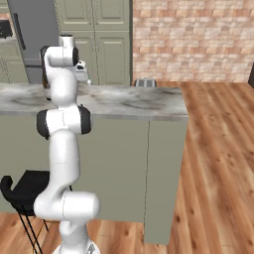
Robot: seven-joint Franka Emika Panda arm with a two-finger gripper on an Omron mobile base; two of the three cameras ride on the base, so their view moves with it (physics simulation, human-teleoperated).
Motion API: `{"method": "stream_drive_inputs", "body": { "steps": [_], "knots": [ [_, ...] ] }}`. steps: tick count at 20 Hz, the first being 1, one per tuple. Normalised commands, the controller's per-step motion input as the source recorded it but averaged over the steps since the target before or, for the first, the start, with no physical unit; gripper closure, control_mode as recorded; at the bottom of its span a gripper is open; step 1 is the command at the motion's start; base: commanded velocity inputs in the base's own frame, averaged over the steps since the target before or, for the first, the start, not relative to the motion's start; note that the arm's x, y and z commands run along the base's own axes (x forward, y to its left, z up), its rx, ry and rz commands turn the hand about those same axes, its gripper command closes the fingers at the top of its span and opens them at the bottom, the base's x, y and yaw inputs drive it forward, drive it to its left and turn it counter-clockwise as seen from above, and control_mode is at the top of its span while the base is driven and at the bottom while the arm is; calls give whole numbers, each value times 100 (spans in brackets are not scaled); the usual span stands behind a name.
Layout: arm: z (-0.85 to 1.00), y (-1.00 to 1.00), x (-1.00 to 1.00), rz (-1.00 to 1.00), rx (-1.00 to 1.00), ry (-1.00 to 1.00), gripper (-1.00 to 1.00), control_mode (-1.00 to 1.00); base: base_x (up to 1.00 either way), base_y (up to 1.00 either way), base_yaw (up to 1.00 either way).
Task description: Place the drinks on the dining counter in a tight cluster.
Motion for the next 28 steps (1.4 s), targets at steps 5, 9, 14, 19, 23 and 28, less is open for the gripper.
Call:
{"method": "stream_drive_inputs", "body": {
  "steps": [5, 9, 14, 19, 23, 28],
  "knots": [
    [-6, 2, 0, 0, 0, 0, 100, -100, 0, 0, 0],
    [-11, 0, -10, 1, 0, 6, 100, -100, 0, 0, 0],
    [-11, 0, -11, 0, 0, 2, 100, -100, 0, 0, 0],
    [-2, 0, 0, 0, 0, 0, 100, -100, 0, 0, 0],
    [0, 0, 0, 0, 0, 0, -100, -100, 0, 0, 0],
    [0, 0, 0, 0, 0, 0, -100, -100, 0, 0, 0]
  ]
}}
